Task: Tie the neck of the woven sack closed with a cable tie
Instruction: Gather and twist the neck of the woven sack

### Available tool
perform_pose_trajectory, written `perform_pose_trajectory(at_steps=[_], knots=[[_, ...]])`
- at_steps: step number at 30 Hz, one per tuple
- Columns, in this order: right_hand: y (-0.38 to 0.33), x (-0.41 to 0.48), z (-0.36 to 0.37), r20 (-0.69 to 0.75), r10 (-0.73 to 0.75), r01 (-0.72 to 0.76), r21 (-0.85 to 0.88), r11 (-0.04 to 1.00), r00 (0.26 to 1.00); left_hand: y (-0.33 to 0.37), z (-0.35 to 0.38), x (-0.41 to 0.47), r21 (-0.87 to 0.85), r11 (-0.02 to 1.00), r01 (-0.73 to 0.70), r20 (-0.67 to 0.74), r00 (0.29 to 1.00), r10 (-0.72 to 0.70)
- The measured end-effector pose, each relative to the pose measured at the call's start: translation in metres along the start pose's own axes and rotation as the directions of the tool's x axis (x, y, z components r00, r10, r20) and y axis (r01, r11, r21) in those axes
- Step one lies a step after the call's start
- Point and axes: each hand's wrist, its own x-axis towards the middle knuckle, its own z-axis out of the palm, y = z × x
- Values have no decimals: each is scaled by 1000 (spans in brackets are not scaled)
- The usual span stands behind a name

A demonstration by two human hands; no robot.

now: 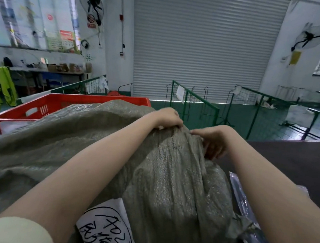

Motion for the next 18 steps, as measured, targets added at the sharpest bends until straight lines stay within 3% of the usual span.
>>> perform_pose_trajectory(at_steps=[2,4,7,10,13,15,18], knots=[[-5,8,-5,-44,-125,132,292,947,991,0,-12,-4,-162,986,-39,-95,995,24],[-12,12,-11,-124,-247,274,323,906,961,2,-24,-12,-264,964,-29,-83,997,8],[-25,1,-17,-231,-406,467,404,786,884,8,-36,-23,-325,939,112,74,993,-93],[-40,-22,-17,-342,-574,641,608,468,744,14,-34,-21,-295,939,178,92,983,-157],[-55,-46,-23,-489,-614,708,687,167,620,22,-33,-20,-421,884,202,101,979,-176],[-61,-58,-25,-510,-648,729,676,105,566,24,-35,-20,-513,840,178,58,983,-173],[-64,-67,-23,-483,-694,731,676,92,534,22,-39,-19,-628,774,86,-148,962,-227]])
